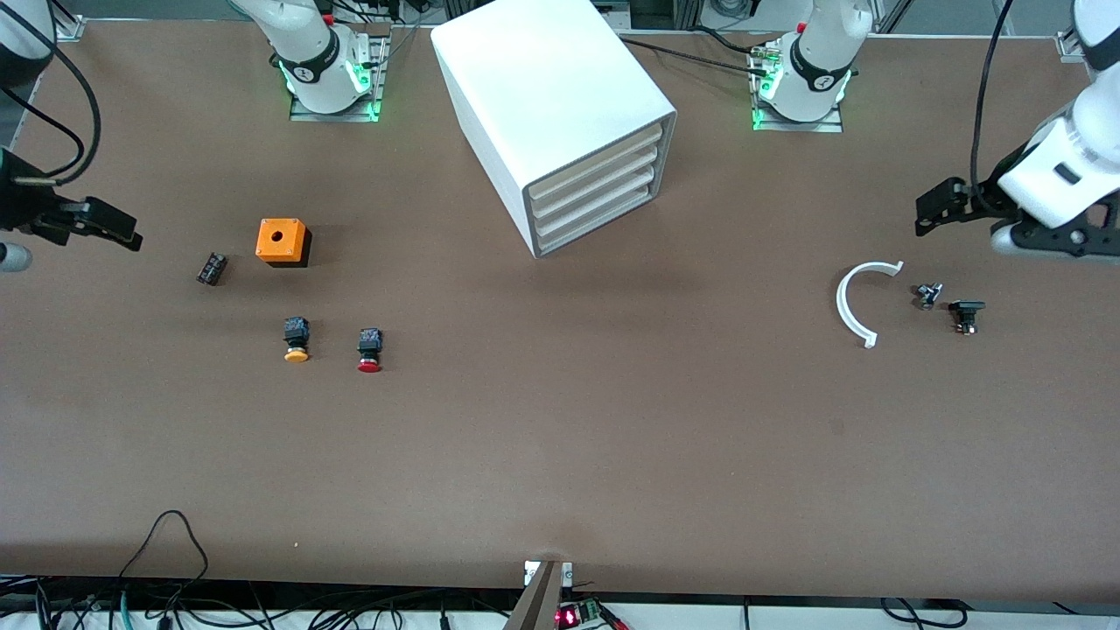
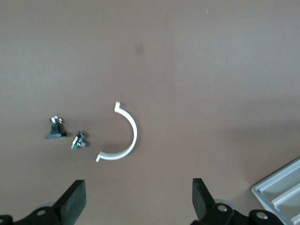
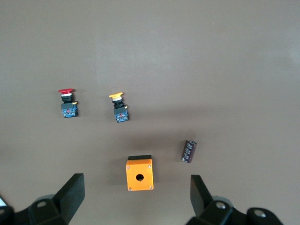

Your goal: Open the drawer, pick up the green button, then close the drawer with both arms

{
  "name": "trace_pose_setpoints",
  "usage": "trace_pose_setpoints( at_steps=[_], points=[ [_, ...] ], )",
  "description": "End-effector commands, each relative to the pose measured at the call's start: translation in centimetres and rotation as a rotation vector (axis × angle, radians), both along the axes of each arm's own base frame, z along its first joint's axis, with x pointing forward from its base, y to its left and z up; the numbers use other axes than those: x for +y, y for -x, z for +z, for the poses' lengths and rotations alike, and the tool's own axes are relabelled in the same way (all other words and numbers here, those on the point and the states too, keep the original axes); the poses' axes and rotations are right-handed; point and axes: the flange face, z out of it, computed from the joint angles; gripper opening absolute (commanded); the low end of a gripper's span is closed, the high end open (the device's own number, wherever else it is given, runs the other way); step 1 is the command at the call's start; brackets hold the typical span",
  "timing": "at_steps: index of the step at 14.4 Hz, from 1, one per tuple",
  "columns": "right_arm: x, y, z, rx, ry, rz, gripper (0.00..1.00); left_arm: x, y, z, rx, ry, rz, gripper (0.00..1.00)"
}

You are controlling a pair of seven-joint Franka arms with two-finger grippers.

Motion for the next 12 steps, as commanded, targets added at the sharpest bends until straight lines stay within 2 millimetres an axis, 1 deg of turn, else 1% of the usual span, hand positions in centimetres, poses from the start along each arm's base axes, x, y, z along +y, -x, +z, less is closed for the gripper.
trace_pose_setpoints(
  at_steps=[1,2,3,4,6,7,8,9,10,11,12],
  points=[
    [1.0,-0.9,-0.1,-0.011,-0.015,0.026,1.00,-1.0,-1.2,-3.9,0.088,0.044,-0.077,1.00],
    [1.2,-1.1,-0.4,-0.006,-0.015,0.034,1.00,-1.4,-1.6,-5.8,0.128,0.084,-0.094,1.00],
    [1.5,-1.3,-0.8,0.001,-0.016,0.038,1.00,-1.9,-1.8,-8.2,0.176,0.133,-0.086,1.00],
    [1.9,-1.3,-1.0,0.010,-0.030,0.039,1.00,-2.6,-1.7,-11.1,0.231,0.207,-0.072,1.00],
    [3.7,-1.4,-1.5,0.022,-0.061,0.061,1.00,-4.4,-1.7,-17.1,0.329,0.342,-0.020,1.00],
    [5.0,-1.7,-2.4,0.037,-0.062,0.080,1.00,-5.9,-1.5,-20.3,0.365,0.392,0.001,1.00],
    [5.4,-1.8,-2.7,0.042,-0.053,0.091,1.00,-7.4,-1.1,-22.8,0.386,0.428,0.021,1.00],
    [6.2,-2.0,-3.2,0.047,-0.051,0.102,1.00,-9.4,-0.4,-25.4,0.425,0.472,0.039,1.00],
    [6.4,-2.2,-3.5,0.047,-0.050,0.105,1.00,-11.2,0.6,-27.7,0.477,0.524,0.061,1.00],
    [6.6,-2.4,-4.0,0.053,-0.049,0.103,1.00,-13.5,1.6,-29.6,0.524,0.594,0.074,1.00],
    [6.8,-2.6,-4.5,0.058,-0.052,0.105,1.00,-15.9,2.9,-31.3,0.555,0.671,0.051,1.00]
  ],
)
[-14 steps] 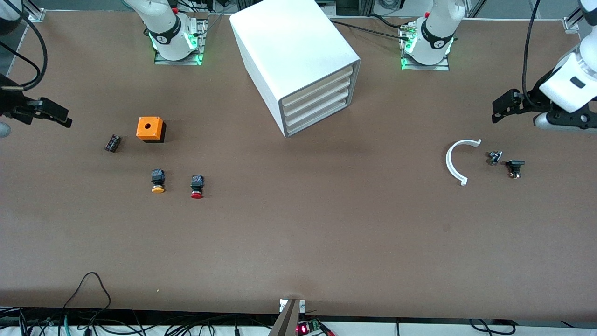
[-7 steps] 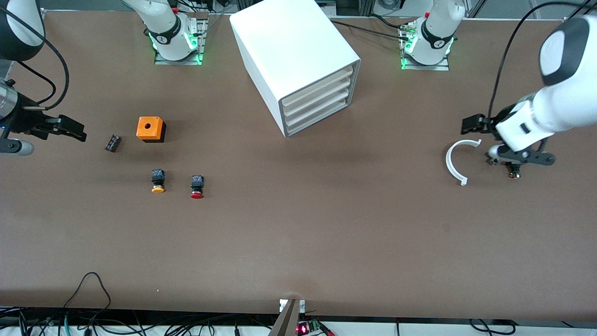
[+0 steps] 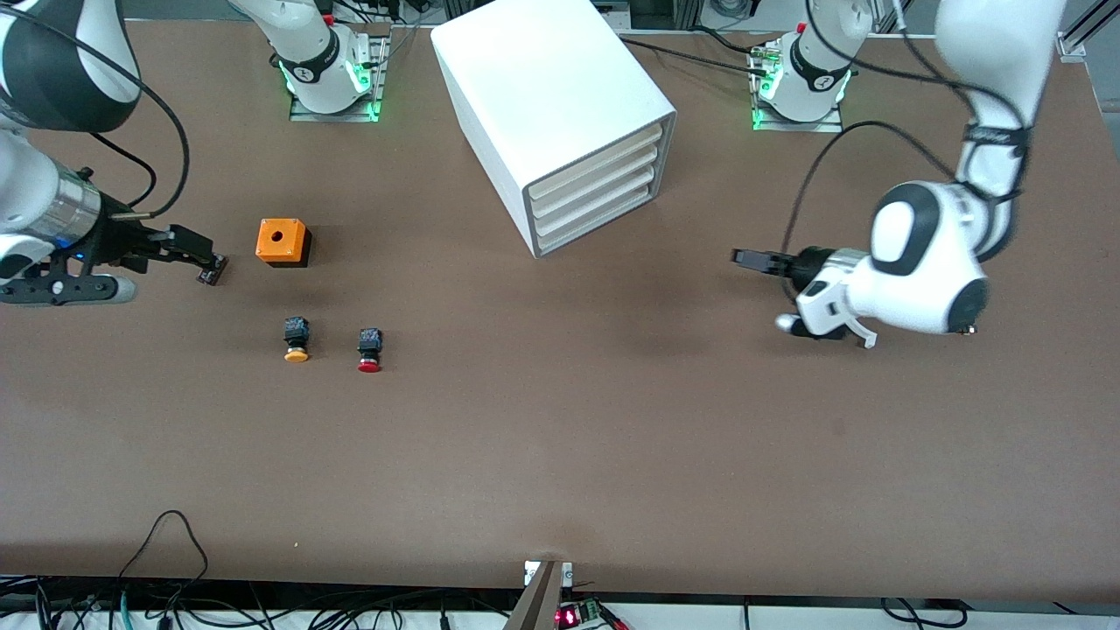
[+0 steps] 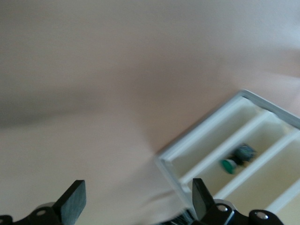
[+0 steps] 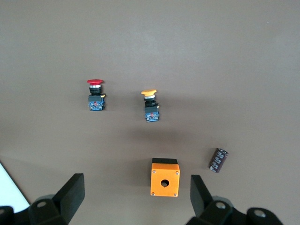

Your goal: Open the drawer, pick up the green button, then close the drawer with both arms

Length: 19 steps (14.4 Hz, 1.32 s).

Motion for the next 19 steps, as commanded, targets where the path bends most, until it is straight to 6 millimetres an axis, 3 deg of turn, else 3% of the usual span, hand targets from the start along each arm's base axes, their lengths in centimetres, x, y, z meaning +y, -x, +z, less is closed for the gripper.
trace_pose_setpoints(
  at_steps=[1,2,5,9,11,14,17,19],
  points=[
    [1.0,-0.8,-0.8,0.006,-0.012,0.023,1.00,-5.1,3.1,-3.6,0.026,0.173,-0.001,1.00],
    [1.6,-0.9,-1.2,0.012,-0.010,0.034,1.00,-6.4,4.4,-4.9,0.020,0.215,0.005,1.00],
    [7.3,-1.0,-3.7,0.047,-0.005,0.113,1.00,-11.3,8.7,-8.1,0.003,0.324,-0.057,1.00],
    [14.0,-0.6,-7.4,0.100,-0.038,0.226,1.00,-14.4,13.0,-11.0,0.047,0.352,-0.044,0.98],
    [16.3,-0.9,-9.1,0.116,-0.038,0.263,1.00,-15.1,14.5,-11.7,0.068,0.348,-0.040,0.82],
    [20.0,-0.8,-11.0,0.109,-0.032,0.319,1.00,-14.8,15.5,-12.7,0.091,0.335,-0.039,0.00],
    [22.5,-0.3,-11.6,0.097,-0.041,0.338,1.00,-14.8,15.4,-12.8,0.100,0.324,-0.031,0.00],
    [24.9,0.7,-11.6,0.099,-0.046,0.374,1.00,-13.2,13.2,-12.3,0.037,0.299,0.000,0.00]
  ],
)
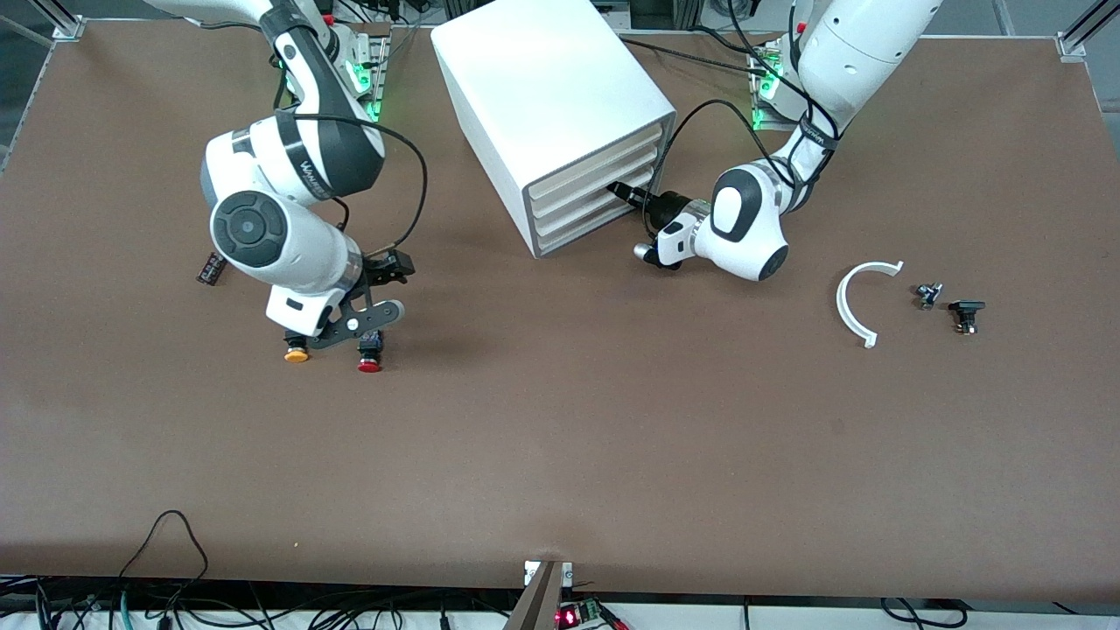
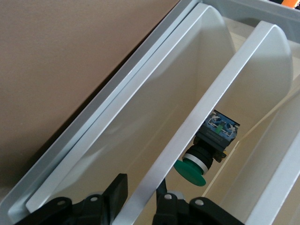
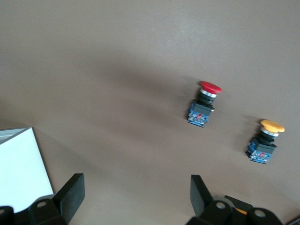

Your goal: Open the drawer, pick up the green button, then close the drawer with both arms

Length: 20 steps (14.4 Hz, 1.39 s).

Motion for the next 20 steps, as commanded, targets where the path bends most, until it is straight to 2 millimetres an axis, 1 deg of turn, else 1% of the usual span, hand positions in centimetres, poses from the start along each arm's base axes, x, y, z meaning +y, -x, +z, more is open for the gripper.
trace_pose_setpoints(
  at_steps=[1,2,3,4,5,6,7,9,11,12,13,14,15,16,17,18,19,20],
  points=[
    [3.2,0.8,1.0,-0.006,-0.029,0.040,1.00,4.5,-4.3,0.3,-0.124,-0.077,0.116,0.00],
    [4.3,1.1,1.0,-0.007,-0.036,0.061,1.00,6.2,-6.9,1.1,-0.187,-0.093,0.169,0.00],
    [5.3,1.1,1.7,-0.020,-0.049,0.080,1.00,7.8,-8.8,1.6,-0.214,-0.101,0.207,0.00],
    [6.1,1.0,1.8,-0.022,-0.059,0.097,1.00,8.8,-10.1,2.1,-0.234,-0.105,0.231,0.00],
    [7.0,1.0,1.9,-0.026,-0.070,0.113,1.00,9.2,-10.6,2.3,-0.243,-0.107,0.240,0.00],
    [8.1,0.9,2.1,-0.037,-0.086,0.127,1.00,9.9,-10.9,2.3,-0.243,-0.122,0.259,0.57],
    [9.7,1.1,2.3,-0.049,-0.111,0.162,1.00,10.3,-11.2,2.7,-0.268,-0.122,0.266,0.99],
    [12.8,1.4,2.2,-0.073,-0.164,0.242,1.00,11.2,-12.1,3.7,-0.308,-0.136,0.293,1.00],
    [16.5,1.8,1.8,-0.111,-0.239,0.360,1.00,12.1,-13.4,5.8,-0.387,-0.165,0.323,1.00],
    [18.4,2.0,1.3,-0.131,-0.272,0.423,1.00,12.9,-14.1,7.1,-0.447,-0.191,0.301,1.00],
    [20.1,2.4,1.1,-0.148,-0.297,0.490,1.00,14.2,-15.0,9.0,-0.519,-0.226,0.299,1.00],
    [21.9,3.0,0.9,-0.156,-0.318,0.549,1.00,16.6,-16.2,11.6,-0.572,-0.242,0.348,1.00],
    [24.1,4.1,1.2,-0.163,-0.342,0.598,1.00,18.8,-17.0,14.0,-0.612,-0.246,0.394,1.00],
    [25.6,5.0,0.6,-0.158,-0.352,0.636,1.00,20.1,-17.3,15.3,-0.630,-0.242,0.428,1.00],
    [27.2,6.0,0.3,-0.164,-0.362,0.697,1.00,20.4,-17.5,17.9,-0.676,-0.239,0.431,1.00],
    [28.1,6.4,-0.1,-0.184,-0.361,0.745,1.00,21.3,-17.5,20.1,-0.720,-0.247,0.428,1.00],
    [29.0,7.1,-0.6,-0.197,-0.355,0.787,1.00,23.6,-17.6,21.9,-0.768,-0.284,0.406,1.00],
    [29.8,7.7,-1.6,-0.200,-0.336,0.856,1.00,25.4,-17.6,24.7,-0.838,-0.335,0.342,1.00]
  ],
)
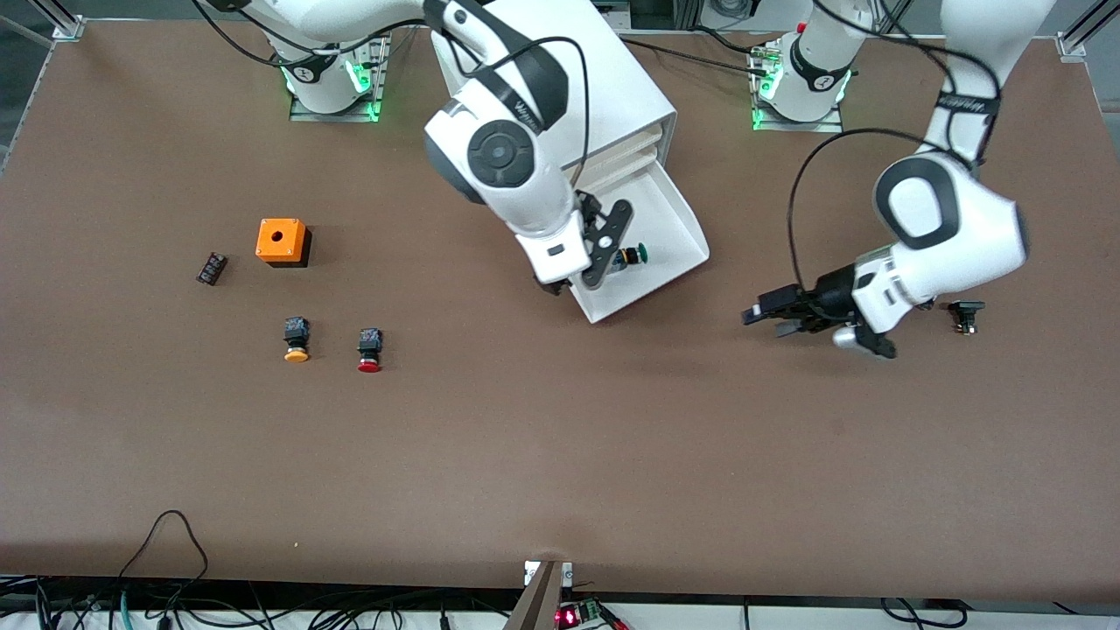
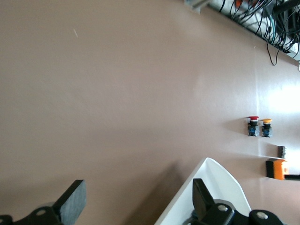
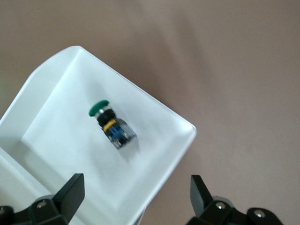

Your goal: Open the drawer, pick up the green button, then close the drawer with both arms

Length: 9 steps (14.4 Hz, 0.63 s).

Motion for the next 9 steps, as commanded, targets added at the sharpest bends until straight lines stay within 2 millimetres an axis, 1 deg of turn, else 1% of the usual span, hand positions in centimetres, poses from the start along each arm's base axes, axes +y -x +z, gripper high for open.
trace_pose_setpoints(
  at_steps=[1,2,3,4,5,7,9],
  points=[
    [2.2,0.7,-2.0,-0.054,0.006,0.164,1.00,3.4,1.2,7.4,-0.083,-0.167,-0.109,1.00],
    [2.5,0.8,-3.0,-0.063,0.003,0.219,1.00,5.1,1.3,10.7,-0.084,-0.228,-0.163,1.00],
    [2.8,1.0,-4.1,-0.063,0.004,0.265,1.00,6.2,1.8,13.8,-0.070,-0.280,-0.197,1.00],
    [3.0,1.2,-5.1,-0.059,0.005,0.302,1.00,7.0,2.5,16.3,-0.049,-0.340,-0.205,1.00],
    [3.2,1.3,-5.5,-0.065,-0.003,0.331,1.00,7.6,2.9,18.5,-0.034,-0.406,-0.199,1.00],
    [3.8,1.6,-6.2,-0.077,-0.013,0.352,1.00,7.9,3.9,22.1,0.033,-0.509,-0.157,1.00],
    [3.9,1.6,-7.3,-0.084,-0.009,0.392,1.00,7.5,4.4,24.0,0.103,-0.586,-0.088,1.00]
  ],
)
